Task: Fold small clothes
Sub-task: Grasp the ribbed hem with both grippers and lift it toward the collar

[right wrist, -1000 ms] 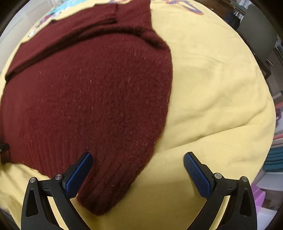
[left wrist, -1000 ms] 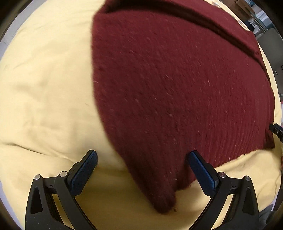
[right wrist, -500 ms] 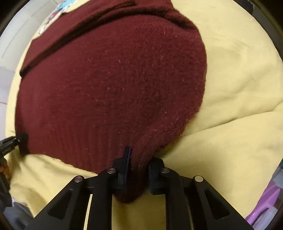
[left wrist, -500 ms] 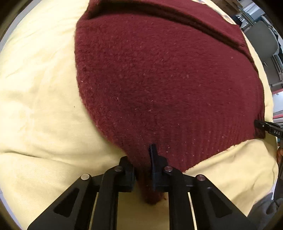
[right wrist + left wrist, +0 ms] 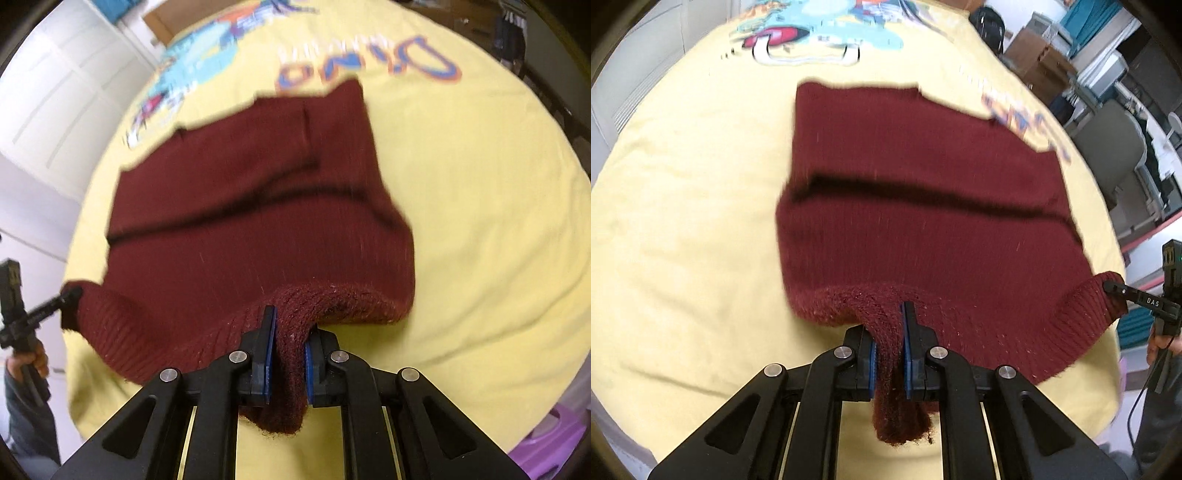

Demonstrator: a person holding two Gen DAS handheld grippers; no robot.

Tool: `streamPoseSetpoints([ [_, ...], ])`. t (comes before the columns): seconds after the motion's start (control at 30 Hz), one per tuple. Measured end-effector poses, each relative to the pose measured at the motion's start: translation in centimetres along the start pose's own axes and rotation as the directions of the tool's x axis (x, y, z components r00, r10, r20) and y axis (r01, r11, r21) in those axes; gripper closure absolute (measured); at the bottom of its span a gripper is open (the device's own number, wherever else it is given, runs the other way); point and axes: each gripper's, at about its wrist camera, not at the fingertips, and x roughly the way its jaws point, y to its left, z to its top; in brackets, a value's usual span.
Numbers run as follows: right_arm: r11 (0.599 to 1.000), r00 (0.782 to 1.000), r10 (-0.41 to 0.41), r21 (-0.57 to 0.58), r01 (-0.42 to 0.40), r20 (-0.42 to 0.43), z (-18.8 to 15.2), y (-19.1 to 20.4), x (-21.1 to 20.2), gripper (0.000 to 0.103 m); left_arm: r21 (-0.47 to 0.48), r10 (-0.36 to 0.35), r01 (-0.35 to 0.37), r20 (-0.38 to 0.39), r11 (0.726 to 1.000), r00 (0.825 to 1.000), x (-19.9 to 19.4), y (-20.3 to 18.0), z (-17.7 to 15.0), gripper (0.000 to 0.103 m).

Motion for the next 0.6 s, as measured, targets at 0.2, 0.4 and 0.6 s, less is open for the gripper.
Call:
streamPoseSetpoints([
  [0.2,1.000,0.993,-0.020,0.008,0.019,0.115,6.1,1.3,-2.0,0.091,-0.007,0.009,-0.008,0.089,1.000,0.996,-4.1,2.3,4.6,0.095],
  [0.4,0.998,0.982,-0.064,0.006,0.064,0.179,12.2,2.1,-2.1,0.091,-0.010,0.046,-0.045,0.159,0.999,0.986,-5.7,4.5,8.6,0.095],
  [0.6,0.990,0.980,-0.137,0.003,0.138,0.145,17.0,2.3,1.4,0.091,-0.008,0.104,-0.104,0.137,0.995,0.985,-2.4,4.9,13.2,0.095],
])
